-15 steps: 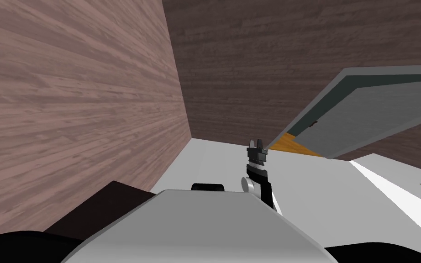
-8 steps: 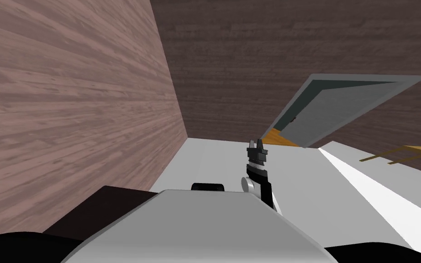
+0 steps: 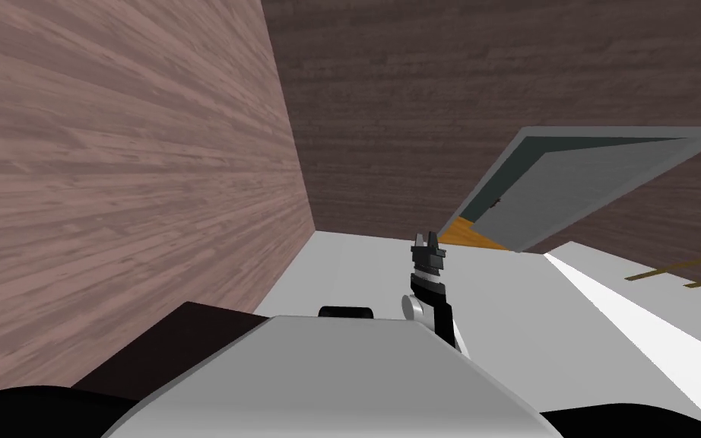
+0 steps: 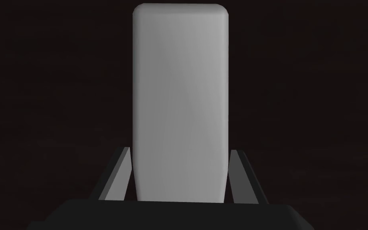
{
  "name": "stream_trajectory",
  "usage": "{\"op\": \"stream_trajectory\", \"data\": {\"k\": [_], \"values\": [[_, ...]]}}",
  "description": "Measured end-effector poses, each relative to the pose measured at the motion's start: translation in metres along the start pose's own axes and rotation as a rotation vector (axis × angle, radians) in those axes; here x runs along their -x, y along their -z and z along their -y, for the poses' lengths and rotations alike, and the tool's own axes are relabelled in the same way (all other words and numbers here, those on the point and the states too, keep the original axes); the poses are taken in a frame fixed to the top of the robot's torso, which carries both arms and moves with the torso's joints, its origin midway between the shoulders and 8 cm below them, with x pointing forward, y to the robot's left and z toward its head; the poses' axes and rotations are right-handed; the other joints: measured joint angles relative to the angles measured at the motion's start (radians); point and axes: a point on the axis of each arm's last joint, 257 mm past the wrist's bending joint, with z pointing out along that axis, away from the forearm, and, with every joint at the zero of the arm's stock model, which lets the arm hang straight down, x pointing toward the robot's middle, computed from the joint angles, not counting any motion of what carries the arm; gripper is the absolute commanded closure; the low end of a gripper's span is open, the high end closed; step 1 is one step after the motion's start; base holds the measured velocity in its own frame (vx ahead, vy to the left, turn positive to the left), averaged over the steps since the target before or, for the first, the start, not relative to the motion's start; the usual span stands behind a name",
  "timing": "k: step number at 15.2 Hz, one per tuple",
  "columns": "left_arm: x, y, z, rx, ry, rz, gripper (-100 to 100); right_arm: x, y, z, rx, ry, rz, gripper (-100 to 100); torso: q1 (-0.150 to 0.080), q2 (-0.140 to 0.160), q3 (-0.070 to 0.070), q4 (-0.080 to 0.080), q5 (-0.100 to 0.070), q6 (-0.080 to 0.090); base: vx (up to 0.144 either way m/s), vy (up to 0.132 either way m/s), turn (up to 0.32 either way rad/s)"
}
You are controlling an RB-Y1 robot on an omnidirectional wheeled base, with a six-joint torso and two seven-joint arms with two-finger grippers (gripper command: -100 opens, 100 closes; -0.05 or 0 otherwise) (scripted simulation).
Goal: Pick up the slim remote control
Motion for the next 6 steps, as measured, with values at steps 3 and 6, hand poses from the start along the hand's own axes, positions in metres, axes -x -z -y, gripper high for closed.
{"op": "stream_trajectory", "data": {"k": [3, 6], "values": [[0.005, 0.007, 0.005, 0.000, -0.040, 0.002, 100, 0.000, 0.000, 0.000, 0.000, 0.000, 0.000, 0, -0.002, -0.006, -0.003, -0.001, 0.000, 0.002, 0.160, -0.022, 0.194], [0.007, 0.014, 0.010, 0.001, -0.080, 0.001, 100, 0.000, 0.000, 0.000, 0.000, 0.000, 0.000, 0, -0.001, -0.005, -0.003, -0.001, 0.000, 0.002, 0.117, -0.012, 0.166]]}}
